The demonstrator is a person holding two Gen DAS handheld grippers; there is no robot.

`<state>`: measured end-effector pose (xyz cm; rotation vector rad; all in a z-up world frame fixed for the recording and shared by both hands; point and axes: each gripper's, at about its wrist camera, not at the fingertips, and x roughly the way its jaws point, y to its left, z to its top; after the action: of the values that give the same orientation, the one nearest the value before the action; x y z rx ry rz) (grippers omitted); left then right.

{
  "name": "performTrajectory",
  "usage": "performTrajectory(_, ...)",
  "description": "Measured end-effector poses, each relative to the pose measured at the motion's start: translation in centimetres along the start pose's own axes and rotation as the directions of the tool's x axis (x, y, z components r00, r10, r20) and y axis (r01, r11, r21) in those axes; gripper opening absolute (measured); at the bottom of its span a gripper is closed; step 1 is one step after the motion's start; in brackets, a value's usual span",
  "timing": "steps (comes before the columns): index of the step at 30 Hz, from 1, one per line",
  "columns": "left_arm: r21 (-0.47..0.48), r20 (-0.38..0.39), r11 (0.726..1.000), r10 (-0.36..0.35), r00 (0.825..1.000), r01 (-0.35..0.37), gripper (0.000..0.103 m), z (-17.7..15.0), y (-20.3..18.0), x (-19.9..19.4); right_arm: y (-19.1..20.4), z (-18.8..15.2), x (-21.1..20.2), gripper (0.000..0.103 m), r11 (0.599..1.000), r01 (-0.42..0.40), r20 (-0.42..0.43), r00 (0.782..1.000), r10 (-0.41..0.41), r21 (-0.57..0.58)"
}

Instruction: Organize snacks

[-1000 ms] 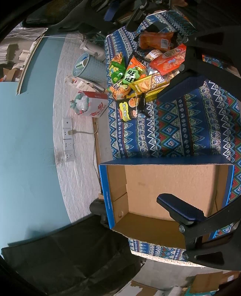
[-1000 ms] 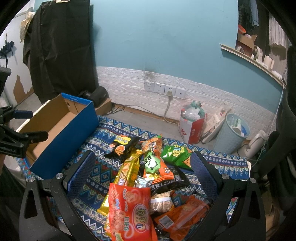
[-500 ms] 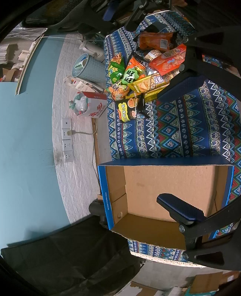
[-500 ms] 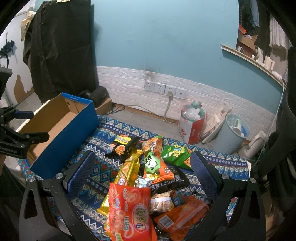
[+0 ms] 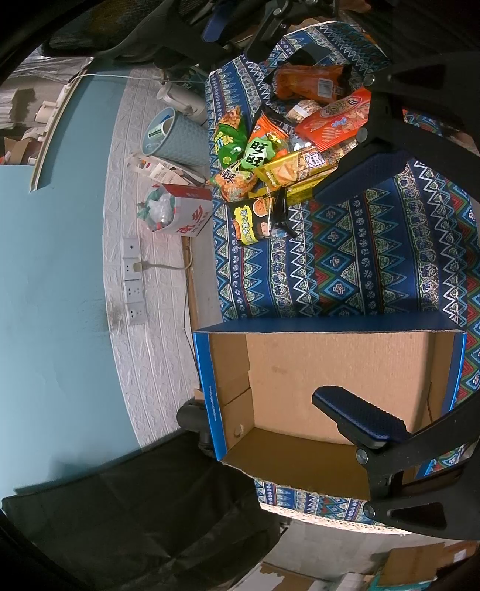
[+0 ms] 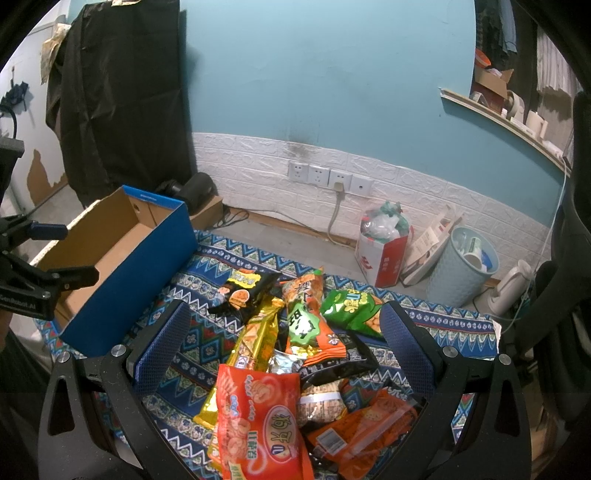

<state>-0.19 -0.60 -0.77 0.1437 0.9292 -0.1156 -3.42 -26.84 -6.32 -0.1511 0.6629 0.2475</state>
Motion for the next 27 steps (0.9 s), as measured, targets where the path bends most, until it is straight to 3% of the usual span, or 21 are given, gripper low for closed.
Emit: performTrajectory(27,0.050,-0.007,0.999,-0.011,1.000,0.012,0.100,0.8,-2.6,1.0,-2.9,-1.1,-0.5,0.100,0.996,0.069,-0.023,0.997,-0.068,0.062)
